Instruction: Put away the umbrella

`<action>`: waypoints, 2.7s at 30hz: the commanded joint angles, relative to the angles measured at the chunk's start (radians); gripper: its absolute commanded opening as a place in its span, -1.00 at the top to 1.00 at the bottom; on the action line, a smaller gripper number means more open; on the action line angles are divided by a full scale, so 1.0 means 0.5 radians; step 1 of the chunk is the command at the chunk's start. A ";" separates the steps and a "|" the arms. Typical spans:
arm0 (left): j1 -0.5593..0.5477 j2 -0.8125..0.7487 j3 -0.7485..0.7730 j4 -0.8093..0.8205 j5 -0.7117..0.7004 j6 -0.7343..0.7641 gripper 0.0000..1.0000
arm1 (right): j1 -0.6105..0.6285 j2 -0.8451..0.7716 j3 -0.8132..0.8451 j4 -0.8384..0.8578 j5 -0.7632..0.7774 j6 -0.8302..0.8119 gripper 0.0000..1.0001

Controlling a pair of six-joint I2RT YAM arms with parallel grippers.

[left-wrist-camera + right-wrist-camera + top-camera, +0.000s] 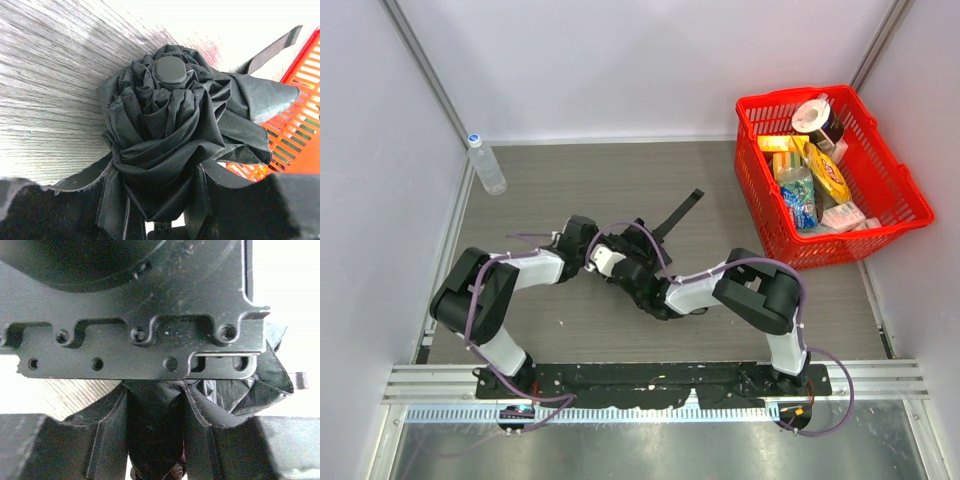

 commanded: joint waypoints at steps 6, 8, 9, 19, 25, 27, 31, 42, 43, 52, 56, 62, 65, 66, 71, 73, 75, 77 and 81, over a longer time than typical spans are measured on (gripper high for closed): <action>0.031 -0.081 -0.170 -0.473 -0.069 0.133 0.59 | -0.095 0.015 -0.176 -0.199 -0.599 0.510 0.99; 0.050 -0.127 -0.188 -0.396 -0.078 0.155 0.10 | -0.138 0.003 -0.216 -0.107 -0.783 0.583 0.99; 0.059 -0.139 -0.207 -0.353 -0.087 0.161 -0.04 | -0.183 0.000 -0.228 -0.070 -0.863 0.611 0.98; 0.105 0.048 -0.213 -0.334 -0.161 0.241 -0.52 | -0.546 0.061 -0.372 0.498 -1.925 1.175 0.99; 0.111 0.109 -0.176 -0.374 -0.210 0.296 -0.52 | -0.681 0.098 -0.305 0.544 -2.437 1.558 0.98; 0.111 0.109 -0.179 -0.398 -0.311 0.317 -0.52 | -0.718 0.113 -0.271 0.538 -2.530 1.669 0.99; 0.108 0.124 -0.185 -0.374 -0.342 0.360 -0.27 | -0.770 0.278 -0.100 0.482 -2.781 1.917 0.99; 0.111 0.063 -0.262 -0.273 -0.296 0.413 1.00 | -0.828 0.448 0.017 0.560 -2.871 2.155 0.71; 0.111 0.057 -0.268 -0.273 -0.287 0.410 1.00 | -0.831 0.420 0.066 0.271 -2.804 2.084 0.59; 0.111 0.048 -0.299 -0.313 -0.238 0.388 1.00 | -0.810 -0.214 0.266 -0.983 -2.059 1.219 -0.57; 0.111 0.045 -0.293 -0.343 -0.238 0.373 1.00 | -0.660 -0.457 0.244 -1.144 -1.639 0.986 -0.59; 0.111 0.048 -0.262 -0.401 -0.164 0.342 1.00 | -0.341 -0.580 0.134 -0.681 -1.129 0.799 -0.65; 0.108 0.060 -0.232 -0.478 -0.164 0.330 1.00 | -0.206 -0.449 0.213 -0.613 -0.795 0.688 -0.74; 0.111 0.060 -0.232 -0.487 -0.161 0.327 1.00 | -0.187 -0.418 0.271 -0.600 -0.745 0.667 -0.75; 0.111 0.054 -0.238 -0.491 -0.155 0.305 1.00 | -0.113 -0.197 0.345 -0.459 -0.497 0.464 -0.75; 0.111 0.057 -0.241 -0.485 -0.149 0.305 1.00 | -0.110 -0.123 0.364 -0.413 -0.450 0.409 -0.76; 0.111 0.063 -0.244 -0.475 -0.133 0.299 1.00 | -0.107 -0.056 0.394 -0.389 -0.392 0.366 -0.74; 0.111 0.060 -0.250 -0.475 -0.130 0.299 1.00 | -0.098 0.006 0.404 -0.370 -0.310 0.308 -0.71; 0.108 0.036 -0.256 -0.481 -0.130 0.299 1.00 | -0.101 0.122 0.450 -0.434 -0.152 0.283 -0.49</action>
